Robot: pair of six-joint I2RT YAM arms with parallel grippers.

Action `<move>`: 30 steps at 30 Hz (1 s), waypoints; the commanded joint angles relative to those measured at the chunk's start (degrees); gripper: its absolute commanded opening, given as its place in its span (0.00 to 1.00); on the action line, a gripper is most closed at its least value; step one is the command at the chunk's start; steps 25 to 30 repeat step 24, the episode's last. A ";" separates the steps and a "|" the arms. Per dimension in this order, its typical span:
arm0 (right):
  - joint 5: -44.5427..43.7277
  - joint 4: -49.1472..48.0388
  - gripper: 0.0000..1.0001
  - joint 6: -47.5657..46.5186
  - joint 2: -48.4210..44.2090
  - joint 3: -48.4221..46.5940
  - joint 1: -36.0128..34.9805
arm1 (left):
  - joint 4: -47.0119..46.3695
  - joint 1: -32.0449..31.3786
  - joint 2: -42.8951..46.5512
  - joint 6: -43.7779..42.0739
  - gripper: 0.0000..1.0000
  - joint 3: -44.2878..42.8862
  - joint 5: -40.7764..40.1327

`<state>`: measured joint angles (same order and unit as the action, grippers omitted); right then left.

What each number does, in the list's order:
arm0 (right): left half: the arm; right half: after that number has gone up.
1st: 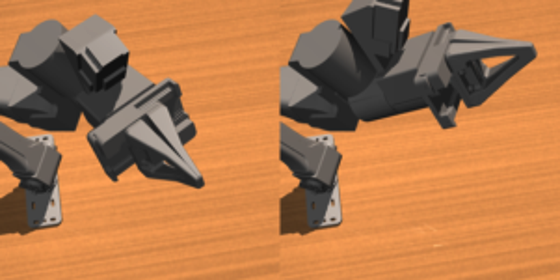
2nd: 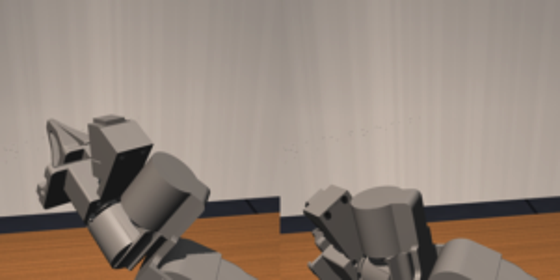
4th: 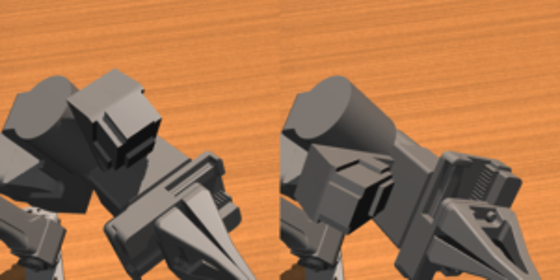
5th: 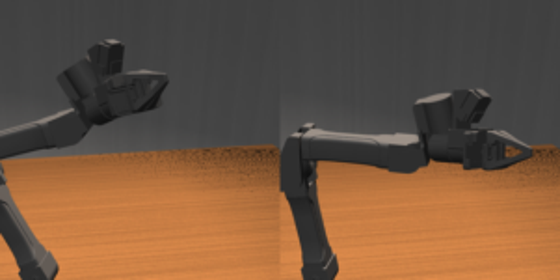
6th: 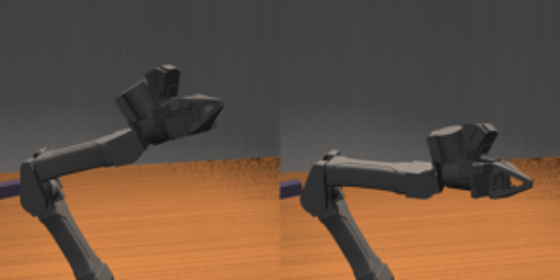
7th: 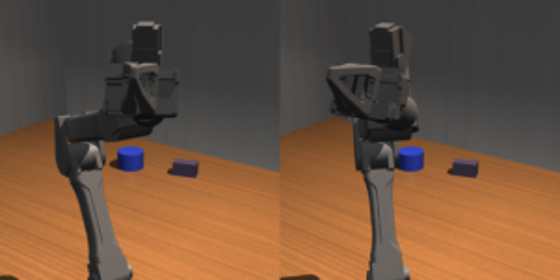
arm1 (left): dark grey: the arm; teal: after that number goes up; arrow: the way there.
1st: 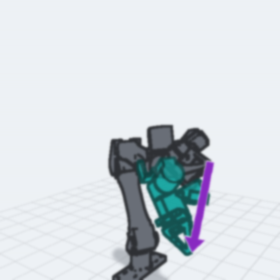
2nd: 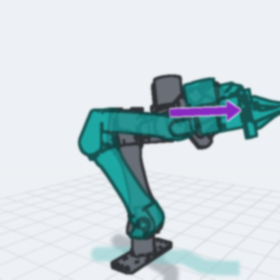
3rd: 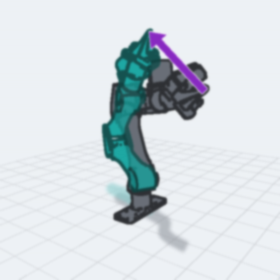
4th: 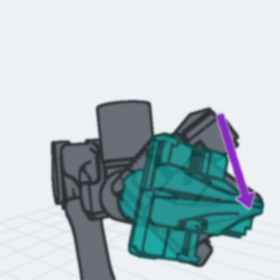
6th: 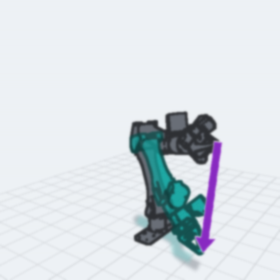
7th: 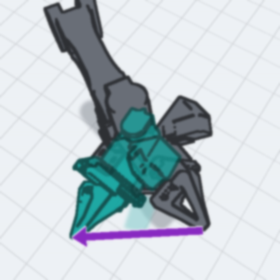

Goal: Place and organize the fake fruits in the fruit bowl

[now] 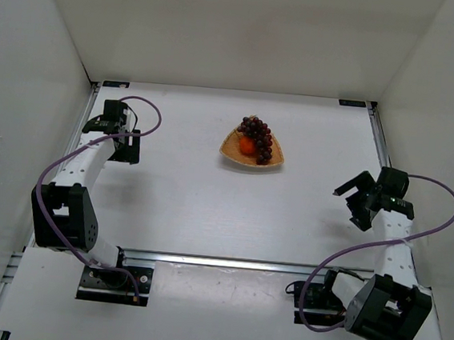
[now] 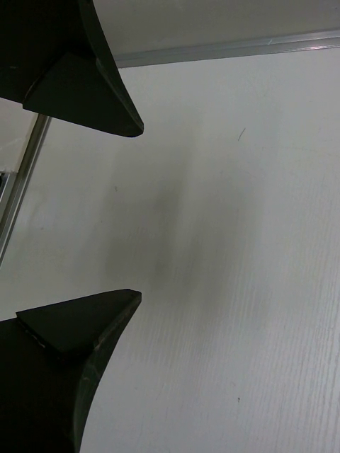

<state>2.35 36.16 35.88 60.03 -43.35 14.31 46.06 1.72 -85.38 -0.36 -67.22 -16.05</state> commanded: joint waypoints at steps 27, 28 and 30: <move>3.88 -1.53 1.00 -2.22 -0.79 1.69 2.83 | -0.01 0.31 3.38 0.54 1.00 -0.45 -0.29; 3.88 -1.53 1.00 -2.22 -0.79 1.69 2.83 | -0.01 0.31 3.38 0.54 1.00 -0.45 -0.29; 3.88 -1.53 1.00 -2.22 -0.79 1.69 2.83 | -0.01 0.31 3.38 0.54 1.00 -0.45 -0.29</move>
